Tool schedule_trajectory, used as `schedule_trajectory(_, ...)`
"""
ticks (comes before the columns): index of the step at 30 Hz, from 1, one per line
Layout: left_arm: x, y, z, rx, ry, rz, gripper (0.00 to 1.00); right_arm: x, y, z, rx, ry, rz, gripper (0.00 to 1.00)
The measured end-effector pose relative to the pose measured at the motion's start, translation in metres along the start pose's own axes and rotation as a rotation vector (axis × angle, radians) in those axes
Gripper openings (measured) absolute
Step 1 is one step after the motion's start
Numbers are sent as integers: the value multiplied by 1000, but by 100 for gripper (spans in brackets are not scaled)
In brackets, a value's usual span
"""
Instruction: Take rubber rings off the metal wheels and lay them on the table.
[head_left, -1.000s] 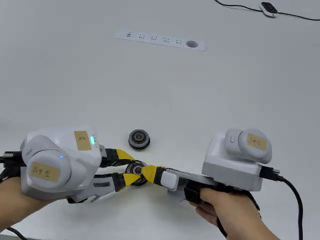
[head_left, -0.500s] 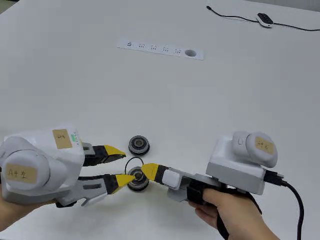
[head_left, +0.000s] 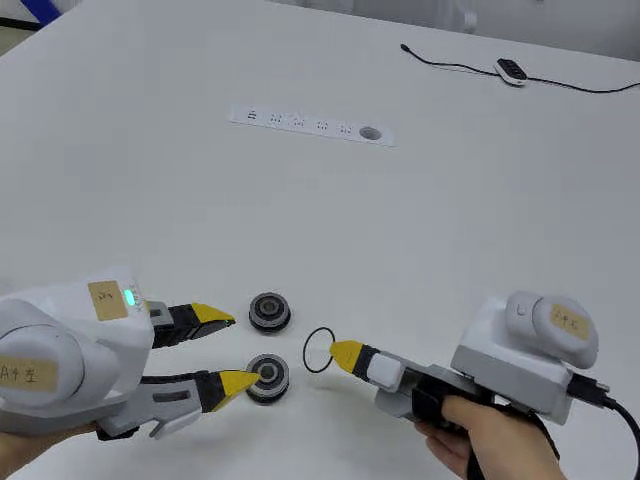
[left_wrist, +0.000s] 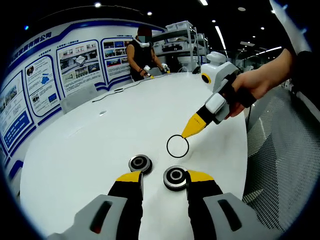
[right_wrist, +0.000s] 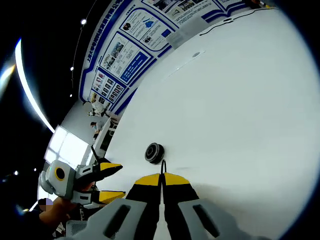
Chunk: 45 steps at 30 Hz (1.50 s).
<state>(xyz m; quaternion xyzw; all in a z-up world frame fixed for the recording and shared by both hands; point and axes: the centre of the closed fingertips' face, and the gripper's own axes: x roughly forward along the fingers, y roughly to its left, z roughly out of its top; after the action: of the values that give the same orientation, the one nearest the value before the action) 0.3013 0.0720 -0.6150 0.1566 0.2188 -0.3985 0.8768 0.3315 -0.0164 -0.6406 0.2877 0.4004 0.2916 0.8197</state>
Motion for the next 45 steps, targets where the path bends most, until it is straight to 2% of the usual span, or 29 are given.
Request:
schedule_trajectory(10, 0, 0, -4, -5, 2, -4, 35, -6, -30, -7, 4, 2, -93, 2)
schedule_trajectory(19, 1, 2, -4, -9, 2, -1, 35, -6, -37, -5, -63, 9, -144, 8)
schedule_trajectory(27, 1, 2, -6, -8, 7, -3, 34, -9, -35, 1, -112, -17, -150, 11)
schedule_trajectory(32, 4, 1, -8, 0, 16, -9, 34, -10, -25, 11, -122, -57, -107, 14)
schedule_trajectory(34, 5, 0, -8, 6, 22, -13, 34, -9, -18, 13, -126, -70, -74, 17)
schedule_trajectory(39, 12, -1, -9, 23, 37, -30, 33, -5, 2, 16, -170, -78, 24, 27)
schedule_trajectory(42, 16, -3, -9, 33, 46, -43, 32, -3, 16, 16, -221, -86, 83, 33)
schedule_trajectory(45, 21, -5, -11, 40, 58, -58, 30, -1, 32, 10, -253, -65, 161, 36)
